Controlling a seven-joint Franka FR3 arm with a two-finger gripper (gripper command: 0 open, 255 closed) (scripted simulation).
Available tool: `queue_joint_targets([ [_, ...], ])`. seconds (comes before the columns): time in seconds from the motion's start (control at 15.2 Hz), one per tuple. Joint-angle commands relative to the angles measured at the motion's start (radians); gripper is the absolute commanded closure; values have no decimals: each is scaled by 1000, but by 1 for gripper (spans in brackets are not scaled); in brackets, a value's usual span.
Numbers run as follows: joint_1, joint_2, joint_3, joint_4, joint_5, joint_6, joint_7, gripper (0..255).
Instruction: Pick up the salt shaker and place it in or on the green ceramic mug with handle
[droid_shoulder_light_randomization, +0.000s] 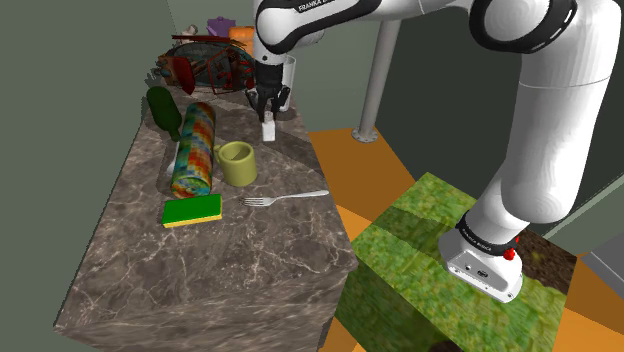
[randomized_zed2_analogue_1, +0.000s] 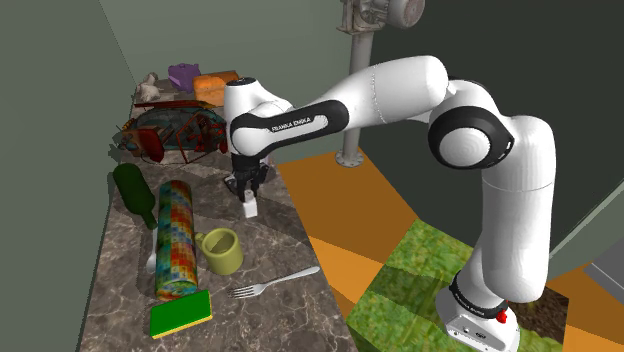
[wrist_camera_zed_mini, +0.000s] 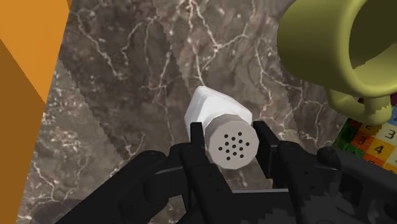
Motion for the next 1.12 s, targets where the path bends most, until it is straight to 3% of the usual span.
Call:
queue_joint_targets([
  [0.0,-1,-7,0,17,1,-25,1,255],
  [1.06,1,-31,2,197,-1,-228,20,255],
])
